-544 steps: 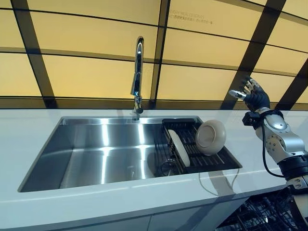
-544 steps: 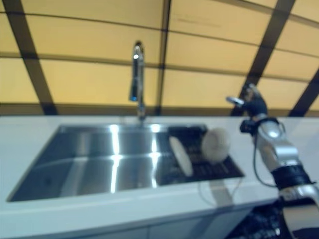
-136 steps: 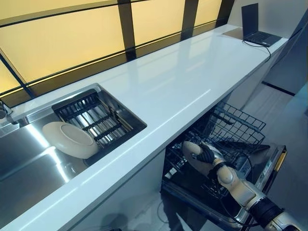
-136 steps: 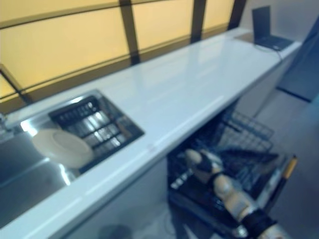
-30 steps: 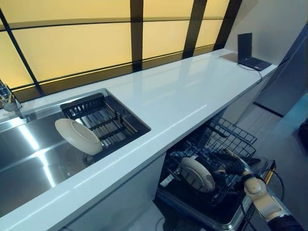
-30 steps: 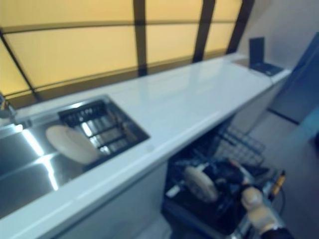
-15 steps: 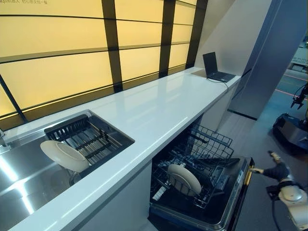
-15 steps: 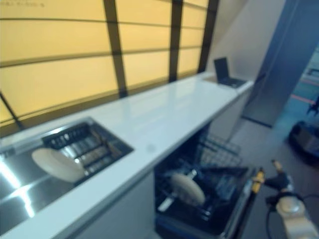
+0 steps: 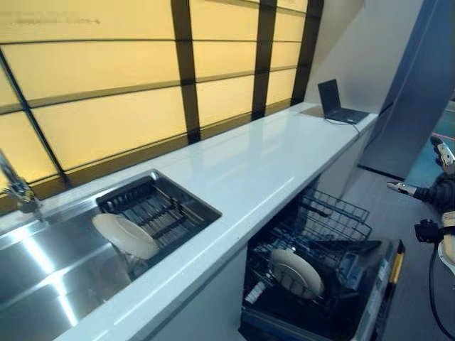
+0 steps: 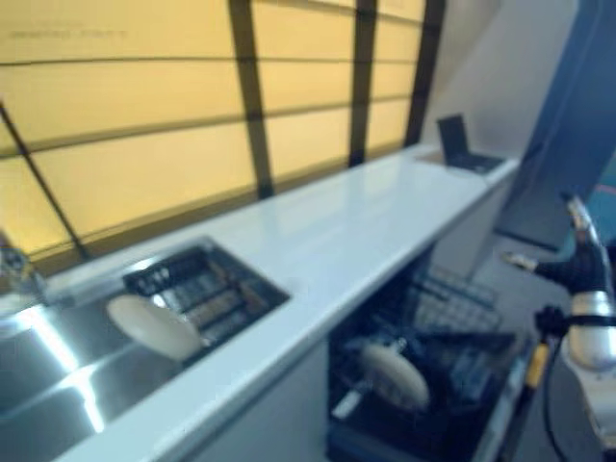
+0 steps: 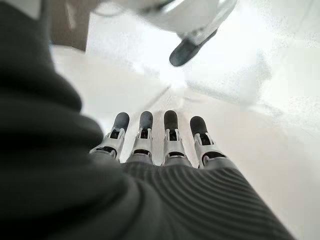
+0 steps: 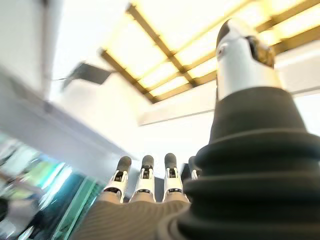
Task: Take plates into dishwasher
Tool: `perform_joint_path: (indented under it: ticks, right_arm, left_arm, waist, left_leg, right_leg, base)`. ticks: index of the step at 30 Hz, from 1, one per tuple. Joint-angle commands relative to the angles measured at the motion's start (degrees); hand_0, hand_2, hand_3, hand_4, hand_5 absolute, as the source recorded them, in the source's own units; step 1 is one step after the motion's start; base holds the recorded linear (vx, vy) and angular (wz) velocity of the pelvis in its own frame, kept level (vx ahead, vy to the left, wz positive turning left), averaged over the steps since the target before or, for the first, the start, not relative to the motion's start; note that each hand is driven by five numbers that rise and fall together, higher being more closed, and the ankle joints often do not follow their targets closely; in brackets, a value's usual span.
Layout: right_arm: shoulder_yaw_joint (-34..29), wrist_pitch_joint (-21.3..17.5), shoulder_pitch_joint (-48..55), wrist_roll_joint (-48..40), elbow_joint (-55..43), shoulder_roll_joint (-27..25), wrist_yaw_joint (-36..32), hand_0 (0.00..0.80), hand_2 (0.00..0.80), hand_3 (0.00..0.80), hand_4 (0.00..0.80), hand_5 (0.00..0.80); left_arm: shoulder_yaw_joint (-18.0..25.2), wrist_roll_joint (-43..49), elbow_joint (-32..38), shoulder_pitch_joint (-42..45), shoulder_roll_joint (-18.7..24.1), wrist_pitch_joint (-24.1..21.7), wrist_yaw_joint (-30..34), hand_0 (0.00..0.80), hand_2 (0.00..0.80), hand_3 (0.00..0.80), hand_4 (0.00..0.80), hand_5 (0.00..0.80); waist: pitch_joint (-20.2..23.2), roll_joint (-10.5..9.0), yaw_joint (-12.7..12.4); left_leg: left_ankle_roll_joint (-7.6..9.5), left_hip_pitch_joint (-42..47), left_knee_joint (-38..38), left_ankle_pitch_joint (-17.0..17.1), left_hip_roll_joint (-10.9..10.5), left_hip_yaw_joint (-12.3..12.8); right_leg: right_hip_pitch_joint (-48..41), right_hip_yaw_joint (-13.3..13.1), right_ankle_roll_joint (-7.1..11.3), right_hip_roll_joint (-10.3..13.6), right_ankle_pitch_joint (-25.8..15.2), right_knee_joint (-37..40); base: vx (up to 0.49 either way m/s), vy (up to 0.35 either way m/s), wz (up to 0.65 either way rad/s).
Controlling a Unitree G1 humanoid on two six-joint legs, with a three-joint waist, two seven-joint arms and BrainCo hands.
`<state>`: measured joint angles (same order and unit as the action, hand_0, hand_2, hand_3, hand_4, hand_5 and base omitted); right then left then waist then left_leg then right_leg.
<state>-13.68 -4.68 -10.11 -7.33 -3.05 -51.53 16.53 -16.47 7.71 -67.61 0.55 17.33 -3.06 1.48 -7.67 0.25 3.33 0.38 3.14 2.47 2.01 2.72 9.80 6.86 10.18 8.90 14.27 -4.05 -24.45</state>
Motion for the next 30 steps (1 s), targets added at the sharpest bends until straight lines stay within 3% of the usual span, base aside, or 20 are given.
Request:
perform_joint_path:
  ticks: [1,3,4,5,6,7,9,10,14,18,24,28,30]
  right_arm:
    - [2.6,-3.8,-12.3,1.5,-2.6,-3.8,-2.2,0.0,0.0,0.0,0.0,0.0]
    - [5.3,-2.6,-16.0,0.8,-1.0,-5.6,-3.8,0.0,0.0,0.0,0.0,0.0]
    - [6.5,-3.0,-17.7,-0.7,0.3,-6.4,-4.8,0.0,0.0,0.0,0.0,0.0]
    - [6.7,-3.3,-18.1,-1.0,0.5,-6.4,-5.0,0.0,0.0,0.0,0.0,0.0]
    - [7.0,-3.3,-18.5,-1.5,0.9,-6.2,-5.5,0.0,0.0,0.0,0.0,0.0]
    - [7.2,-2.7,-18.5,-1.7,1.2,-6.1,-6.0,0.0,0.0,0.0,0.0,0.0]
    - [7.1,-2.1,-18.2,-1.8,0.9,-5.9,-6.3,0.0,0.0,0.0,0.0,0.0]
    - [7.0,-1.2,-17.5,-1.5,0.0,-5.6,-7.1,0.0,0.0,0.0,0.0,0.0]
    - [7.8,-0.5,-17.4,-1.3,-1.1,-5.2,-8.2,0.0,0.0,0.0,0.0,0.0]
    - [9.2,0.8,-19.2,-1.0,-3.1,-4.5,-8.8,0.0,0.0,0.0,0.0,0.0]
    - [13.3,2.6,-23.9,8.2,-3.9,-4.5,-7.4,0.0,0.0,0.0,0.0,0.0]
    - [17.6,2.5,-28.1,12.3,-3.2,-6.9,-8.3,0.0,0.0,0.0,0.0,0.0]
    - [18.9,2.2,-29.3,13.3,-3.0,-7.4,-9.3,0.0,0.0,0.0,0.0,0.0]
  left_arm:
    - [-1.4,-1.5,0.5,-0.4,3.6,1.1,-0.7,0.0,0.0,0.0,0.0,0.0]
    - [-1.3,-1.4,0.7,-1.5,4.0,2.1,-0.4,0.0,0.0,0.0,0.0,0.0]
    - [-0.9,-0.8,0.4,-2.4,4.3,2.6,-0.1,0.0,0.0,0.0,0.0,0.0]
    - [-0.8,-0.8,0.3,-2.6,4.3,2.6,-0.1,0.0,0.0,0.0,0.0,0.0]
    - [-0.5,-0.5,0.2,-2.8,4.2,2.9,-0.1,0.0,0.0,0.0,0.0,0.0]
    - [-0.4,0.4,-0.4,-3.1,4.0,2.9,0.2,0.0,0.0,0.0,0.0,0.0]
    - [-0.4,0.9,-0.7,-3.1,3.6,2.7,0.1,0.0,0.0,0.0,0.0,0.0]
    - [-0.3,2.2,-0.8,-3.1,3.2,2.9,0.2,0.0,0.0,0.0,0.0,0.0]
    - [0.3,2.3,-0.9,-3.7,3.7,4.1,-0.3,0.0,0.0,0.0,0.0,0.0]
    - [2.0,-1.2,-1.3,-4.7,4.1,3.9,-0.2,0.0,0.0,0.0,0.0,0.0]
    - [1.7,0.5,0.7,-4.2,1.9,2.8,-0.2,0.0,0.0,0.0,0.0,0.0]
    - [0.5,0.4,1.9,-3.3,1.8,3.5,-0.6,0.0,0.0,0.0,0.0,0.0]
    - [0.6,0.1,1.9,-3.2,1.9,3.5,-0.7,0.0,0.0,0.0,0.0,0.0]
  waist:
    - [0.5,-1.39,-1.8]
    - [0.8,-1.77,-1.2]
    - [1.0,-2.58,-0.7]
    - [1.1,-2.66,-0.5]
    - [1.3,-3.07,-0.1]
    - [1.6,-3.57,0.9]
    - [1.6,-3.64,1.6]
    - [1.6,-3.85,2.0]
    - [1.9,-4.48,1.7]
    - [2.6,-4.4,0.1]
    - [3.0,-3.82,-2.0]
    - [3.4,-3.46,-3.9]
    - [3.5,-3.42,-4.2]
  left_leg:
    - [2.85,1.4,1.6,-3.4,-2.2,-2.3]
    - [2.56,2.2,1.6,-3.8,-2.8,-4.1]
    - [2.36,3.0,1.6,-4.7,-3.5,-5.4]
    - [2.33,3.0,1.5,-4.7,-3.6,-5.6]
    - [2.28,3.3,1.3,-5.3,-4.2,-6.8]
    - [2.32,4.2,1.1,-6.2,-5.4,-9.5]
    - [2.4,4.8,1.1,-6.6,-5.9,-11.4]
    - [2.74,5.5,0.9,-7.2,-6.3,-13.9]
    - [3.03,5.5,0.3,-7.7,-6.9,-17.4]
    - [1.14,4.6,1.3,-6.0,-5.6,-15.9]
    - [-1.42,3.2,0.3,-5.3,-2.9,-8.6]
    - [-2.43,2.6,1.8,-3.4,-2.3,-8.7]
    - [-2.6,2.3,1.9,-3.1,-2.3,-9.0]
  right_leg:
    - [0.6,-5.5,-0.38,-1.8,-8.2,-9.0]
    - [2.0,-6.3,-1.17,-4.4,-5.3,-2.4]
    - [2.1,-6.7,-1.1,-5.8,-4.9,6.2]
    - [2.1,-6.7,-1.09,-6.0,-5.2,7.6]
    - [2.5,-8.1,-0.91,-7.8,-4.2,11.9]
    - [3.2,-10.9,-0.68,-11.2,-3.2,17.7]
    - [3.8,-12.3,-0.64,-12.8,-3.6,19.8]
    - [5.3,-13.8,-0.68,-13.9,-4.3,19.6]
    - [2.7,-16.0,-2.27,-14.6,-3.1,20.3]
    - [-3.6,-12.4,-3.35,-13.4,-0.1,22.9]
    - [-9.7,-3.7,-4.82,-12.0,3.1,25.9]
    - [-11.3,0.0,-5.32,-12.0,4.0,26.8]
    - [-11.5,0.3,-5.4,-12.0,3.9,27.1]
  base:
    - [0.202,0.09,0.49]
    - [0.289,-0.049,0.4]
    - [0.296,-0.112,0.59]
    - [0.292,-0.1,0.64]
    - [0.313,-0.046,0.71]
    - [0.359,-0.046,0.88]
    - [0.283,-0.059,1.05]
    - [0.23,-0.094,1.01]
    - [0.161,-0.196,1.36]
    - [0.077,-0.241,1.06]
    - [0.007,-0.169,0.77]
    - [-0.051,-0.076,0.6]
    - [-0.049,-0.004,0.16]
